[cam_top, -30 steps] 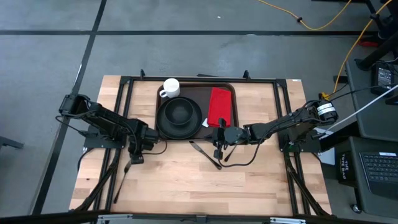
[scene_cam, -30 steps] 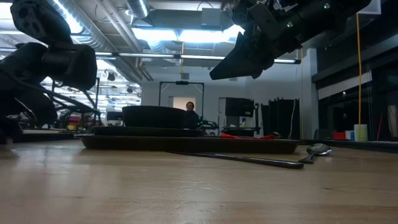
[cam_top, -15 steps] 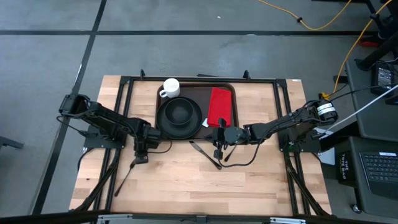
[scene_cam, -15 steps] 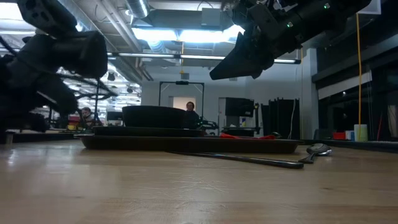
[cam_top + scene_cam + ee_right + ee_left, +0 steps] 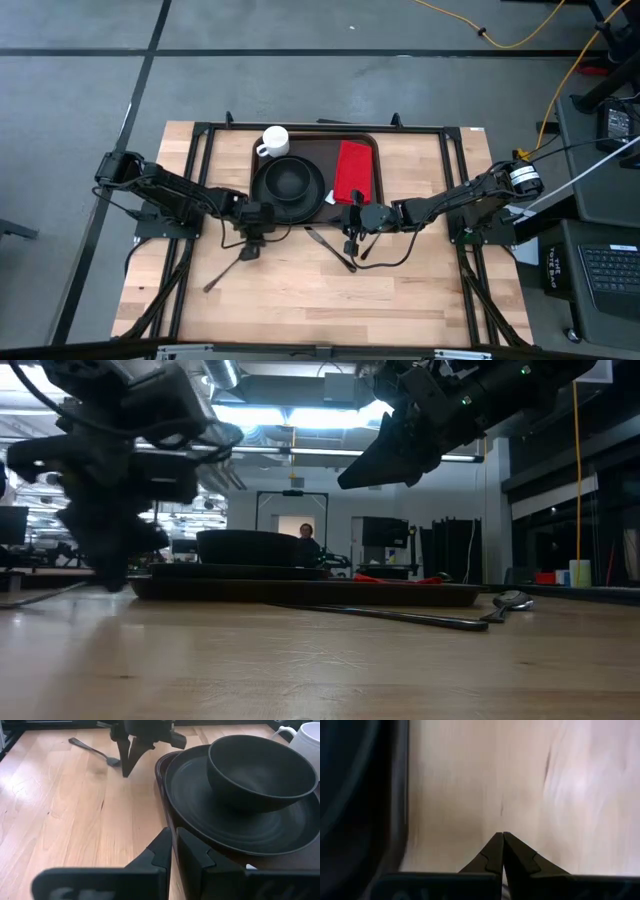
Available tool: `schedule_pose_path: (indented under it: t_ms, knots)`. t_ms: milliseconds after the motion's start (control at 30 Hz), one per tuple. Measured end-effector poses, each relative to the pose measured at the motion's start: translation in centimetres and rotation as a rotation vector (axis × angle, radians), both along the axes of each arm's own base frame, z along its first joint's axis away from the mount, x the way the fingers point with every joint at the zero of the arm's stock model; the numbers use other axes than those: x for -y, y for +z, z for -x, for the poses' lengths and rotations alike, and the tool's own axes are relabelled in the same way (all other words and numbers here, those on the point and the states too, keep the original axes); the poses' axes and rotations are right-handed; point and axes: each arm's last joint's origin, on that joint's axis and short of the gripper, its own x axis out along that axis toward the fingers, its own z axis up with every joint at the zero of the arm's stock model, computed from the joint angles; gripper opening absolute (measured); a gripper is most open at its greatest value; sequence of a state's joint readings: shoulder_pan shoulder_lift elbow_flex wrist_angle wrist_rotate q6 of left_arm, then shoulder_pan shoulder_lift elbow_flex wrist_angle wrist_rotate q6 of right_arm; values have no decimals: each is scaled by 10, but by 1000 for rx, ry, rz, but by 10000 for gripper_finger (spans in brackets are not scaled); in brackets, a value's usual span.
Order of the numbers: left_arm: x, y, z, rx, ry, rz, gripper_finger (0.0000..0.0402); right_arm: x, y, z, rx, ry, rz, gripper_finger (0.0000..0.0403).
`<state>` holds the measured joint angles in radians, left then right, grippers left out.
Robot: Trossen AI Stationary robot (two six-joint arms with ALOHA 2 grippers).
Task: Set up tray
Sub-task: Put the black fork on top of the red table napkin on the brown serving tray
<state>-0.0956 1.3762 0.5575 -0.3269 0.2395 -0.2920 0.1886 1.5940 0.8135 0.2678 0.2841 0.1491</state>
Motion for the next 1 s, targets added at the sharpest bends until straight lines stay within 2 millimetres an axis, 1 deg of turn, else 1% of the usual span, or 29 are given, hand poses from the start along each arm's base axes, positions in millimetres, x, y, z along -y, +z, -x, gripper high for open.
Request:
schedule_pose_path:
  t_ms: [133, 300, 433, 600, 667, 800, 900, 1000]
  knots:
    - [1, 4, -8, 94, 0, 9, 1, 0, 0, 0, 0, 0, 0, 32]
    - [1, 6, -12, 141, -8, 8, 1, 0, 0, 0, 0, 0, -1, 32]
    - [1, 6, -8, 89, 41, 29, 1, 0, 0, 0, 1, 0, -3, 32]
    - [0, 5, 4, -50, 125, 38, 1, 0, 0, 0, 0, 0, -1, 32]
    - [2, 10, 5, -80, 128, -9, 2, 0, 0, 0, -1, -1, 0, 32]
    - [8, 32, 0, -95, 108, -127, 1, 0, 0, 0, -2, 0, 1, 32]
    - [12, 48, -4, -96, 93, -185, 2, 0, 0, 0, -3, 1, 3, 32]
    - [13, 52, -1, -142, 108, -206, 1, 0, 0, 0, -3, 1, 4, 32]
